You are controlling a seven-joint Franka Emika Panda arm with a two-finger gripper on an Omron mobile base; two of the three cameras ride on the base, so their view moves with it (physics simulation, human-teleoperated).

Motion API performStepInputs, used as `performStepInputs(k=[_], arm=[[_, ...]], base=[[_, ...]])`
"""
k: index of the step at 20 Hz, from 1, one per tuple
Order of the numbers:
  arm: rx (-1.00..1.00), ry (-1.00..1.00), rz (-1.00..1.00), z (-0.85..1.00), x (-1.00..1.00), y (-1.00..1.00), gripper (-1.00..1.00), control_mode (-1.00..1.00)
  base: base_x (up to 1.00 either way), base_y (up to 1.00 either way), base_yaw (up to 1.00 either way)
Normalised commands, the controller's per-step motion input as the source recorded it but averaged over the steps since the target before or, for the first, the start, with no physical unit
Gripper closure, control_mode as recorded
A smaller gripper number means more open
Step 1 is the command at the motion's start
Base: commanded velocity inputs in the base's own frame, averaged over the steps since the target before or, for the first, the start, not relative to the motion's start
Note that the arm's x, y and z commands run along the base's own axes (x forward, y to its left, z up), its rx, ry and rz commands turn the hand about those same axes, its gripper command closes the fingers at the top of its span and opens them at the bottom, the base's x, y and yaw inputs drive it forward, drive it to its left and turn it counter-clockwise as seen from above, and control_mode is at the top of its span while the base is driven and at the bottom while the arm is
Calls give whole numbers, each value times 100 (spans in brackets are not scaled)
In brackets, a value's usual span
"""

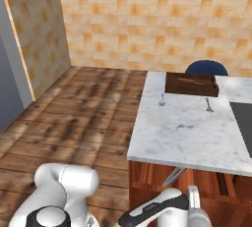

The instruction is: Take the tongs from the drawer on the right and place them on the dining counter next to the tray containing the hot dog.

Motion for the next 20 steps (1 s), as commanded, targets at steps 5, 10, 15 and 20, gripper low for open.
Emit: performStepInputs(k=[5, 10, 15, 20], arm=[[-1, 24, 9, 1, 24, 1, -100, -100], [0, 24, 6, 1, 26, 0, -100, -100], [0, 24, 1, 1, 30, 0, -100, -100], [0, 23, 0, 0, 31, 0, -100, -100]], base=[[0, 0, 0], [0, 0, 0], [0, 0, 0], [0, 0, 0]])
